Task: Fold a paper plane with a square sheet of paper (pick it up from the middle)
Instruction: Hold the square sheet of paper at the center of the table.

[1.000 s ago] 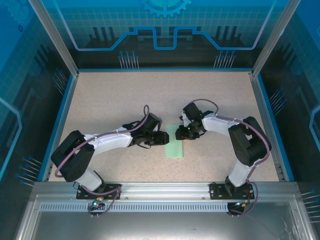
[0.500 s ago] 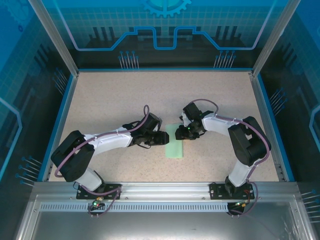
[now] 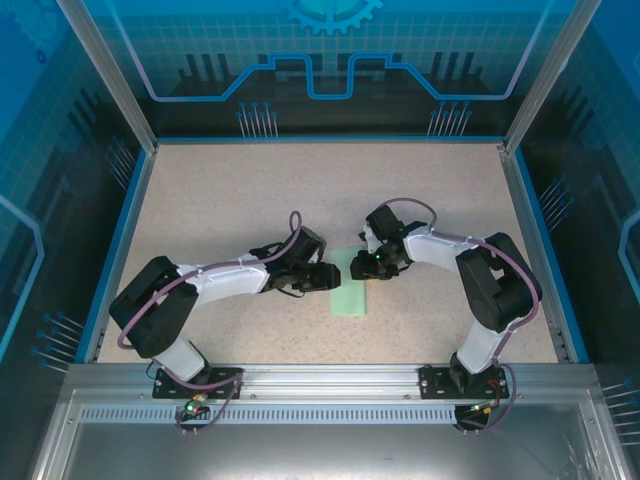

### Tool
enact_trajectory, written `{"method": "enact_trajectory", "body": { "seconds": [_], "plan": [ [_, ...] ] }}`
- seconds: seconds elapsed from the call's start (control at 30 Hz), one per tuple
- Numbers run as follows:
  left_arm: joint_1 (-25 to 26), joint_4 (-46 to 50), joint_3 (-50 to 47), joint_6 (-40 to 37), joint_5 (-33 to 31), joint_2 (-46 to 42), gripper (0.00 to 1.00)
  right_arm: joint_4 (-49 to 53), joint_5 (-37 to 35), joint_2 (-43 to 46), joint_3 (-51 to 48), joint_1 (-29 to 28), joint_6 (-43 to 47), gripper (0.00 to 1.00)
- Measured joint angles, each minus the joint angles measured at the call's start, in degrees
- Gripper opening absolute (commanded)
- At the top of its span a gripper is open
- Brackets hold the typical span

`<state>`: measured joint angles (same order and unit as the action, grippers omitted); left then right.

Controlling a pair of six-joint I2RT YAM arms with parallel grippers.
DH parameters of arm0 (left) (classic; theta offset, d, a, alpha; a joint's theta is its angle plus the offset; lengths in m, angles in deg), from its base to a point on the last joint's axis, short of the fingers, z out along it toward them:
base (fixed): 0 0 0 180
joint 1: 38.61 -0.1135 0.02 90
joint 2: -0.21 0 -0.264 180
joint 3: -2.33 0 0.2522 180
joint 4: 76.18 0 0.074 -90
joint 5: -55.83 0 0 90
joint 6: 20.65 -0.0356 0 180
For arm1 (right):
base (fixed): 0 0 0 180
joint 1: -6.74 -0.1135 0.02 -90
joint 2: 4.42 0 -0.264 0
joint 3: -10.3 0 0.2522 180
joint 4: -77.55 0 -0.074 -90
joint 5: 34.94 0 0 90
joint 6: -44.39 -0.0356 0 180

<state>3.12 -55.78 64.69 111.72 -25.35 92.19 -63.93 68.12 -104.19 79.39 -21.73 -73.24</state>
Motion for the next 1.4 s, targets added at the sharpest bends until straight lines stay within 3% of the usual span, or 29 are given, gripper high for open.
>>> {"method": "enact_trajectory", "body": {
  "seconds": [0.5,1.4],
  "plan": [
    [0.1,-6.6,0.0,2.8,1.0,5.5,0.37,-0.2,0.0,0.0,0.0,0.0,0.0,0.40],
    [0.8,-6.9,3.0,2.3,0.9,10.6,0.36,-0.3,0.0,-0.1,-0.1,0.0,0.0,0.41]
  ]
}}
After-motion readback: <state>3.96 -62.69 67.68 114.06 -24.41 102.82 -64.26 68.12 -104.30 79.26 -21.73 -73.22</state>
